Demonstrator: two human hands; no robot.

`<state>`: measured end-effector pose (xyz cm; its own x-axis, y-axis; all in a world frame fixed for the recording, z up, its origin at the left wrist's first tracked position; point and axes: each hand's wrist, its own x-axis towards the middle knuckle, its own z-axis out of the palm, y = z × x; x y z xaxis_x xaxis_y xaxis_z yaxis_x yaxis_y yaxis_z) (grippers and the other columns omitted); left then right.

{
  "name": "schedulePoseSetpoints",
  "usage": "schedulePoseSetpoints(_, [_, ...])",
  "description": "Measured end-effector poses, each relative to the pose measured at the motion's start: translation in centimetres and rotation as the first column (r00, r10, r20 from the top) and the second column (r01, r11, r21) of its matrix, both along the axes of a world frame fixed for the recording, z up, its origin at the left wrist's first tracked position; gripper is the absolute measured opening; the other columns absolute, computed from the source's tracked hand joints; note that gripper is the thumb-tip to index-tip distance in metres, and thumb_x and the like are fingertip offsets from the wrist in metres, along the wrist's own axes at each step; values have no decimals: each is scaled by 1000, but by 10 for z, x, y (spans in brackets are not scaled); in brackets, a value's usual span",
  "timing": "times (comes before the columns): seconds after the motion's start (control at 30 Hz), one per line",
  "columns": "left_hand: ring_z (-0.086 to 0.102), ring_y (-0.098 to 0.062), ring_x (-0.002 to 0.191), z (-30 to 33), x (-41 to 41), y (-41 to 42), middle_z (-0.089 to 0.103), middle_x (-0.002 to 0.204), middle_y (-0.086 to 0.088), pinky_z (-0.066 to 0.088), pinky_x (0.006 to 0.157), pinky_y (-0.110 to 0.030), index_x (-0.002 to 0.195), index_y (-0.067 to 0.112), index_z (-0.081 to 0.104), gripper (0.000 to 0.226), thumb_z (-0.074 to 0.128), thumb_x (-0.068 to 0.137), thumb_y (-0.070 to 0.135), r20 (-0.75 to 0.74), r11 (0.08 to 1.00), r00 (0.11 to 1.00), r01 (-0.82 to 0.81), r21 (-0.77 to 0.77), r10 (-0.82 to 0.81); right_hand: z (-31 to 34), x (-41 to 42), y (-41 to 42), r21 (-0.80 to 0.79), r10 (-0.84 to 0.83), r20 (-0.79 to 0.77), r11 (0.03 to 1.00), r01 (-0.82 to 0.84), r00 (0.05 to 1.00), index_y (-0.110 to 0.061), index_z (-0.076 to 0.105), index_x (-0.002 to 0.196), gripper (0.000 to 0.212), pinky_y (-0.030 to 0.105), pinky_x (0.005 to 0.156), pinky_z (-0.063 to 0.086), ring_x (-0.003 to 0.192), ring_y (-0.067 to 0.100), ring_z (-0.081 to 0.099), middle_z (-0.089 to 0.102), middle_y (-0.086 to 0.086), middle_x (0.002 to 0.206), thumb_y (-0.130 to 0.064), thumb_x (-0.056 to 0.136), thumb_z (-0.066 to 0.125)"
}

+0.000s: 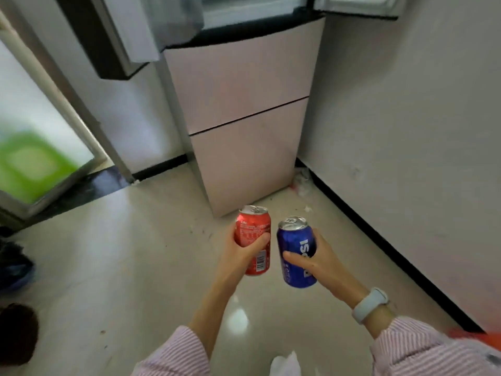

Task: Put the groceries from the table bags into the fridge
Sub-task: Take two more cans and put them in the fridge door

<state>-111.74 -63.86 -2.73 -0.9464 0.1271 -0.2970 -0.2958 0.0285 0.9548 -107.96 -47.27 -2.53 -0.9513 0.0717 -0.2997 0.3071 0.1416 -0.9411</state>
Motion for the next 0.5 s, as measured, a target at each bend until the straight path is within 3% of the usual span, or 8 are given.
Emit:
schedulePoseSetpoints(0.23, [65, -5, 78, 38, -111, 111, 67, 91, 6, 50, 59, -11, 98, 29, 56, 34, 75, 72, 17, -158, 994, 982, 101, -39, -106, 33, -91, 117, -31, -186, -129, 982, 184, 974, -22, 45, 119, 59, 25, 77, 48, 96, 17, 61, 63, 0, 105, -13, 70, 76])
schedulePoseSetpoints(0.4, [66, -5, 74, 75, -216, 151, 67, 88, 7, 53, 62, -14, 98, 28, 58, 33, 75, 72, 14, -293, 996, 952, 86, -33, -92, 64, -196, 161, -41, -157, -255, 988, 151, 954, -21, 48, 114, 51, 14, 68, 50, 87, 10, 61, 63, -1, 99, -9, 72, 74])
schedulePoseSetpoints(0.5, [64, -3, 75, 103, -286, 165, 66, 89, 8, 54, 64, -14, 93, 32, 55, 33, 74, 73, 14, -380, 999, 924, 39, -21, -44, 90, -274, 177, -37, -107, -333, 994, 101, 937, -21, 46, 116, 54, 16, 67, 52, 86, 9, 62, 63, -4, 98, -7, 72, 74])
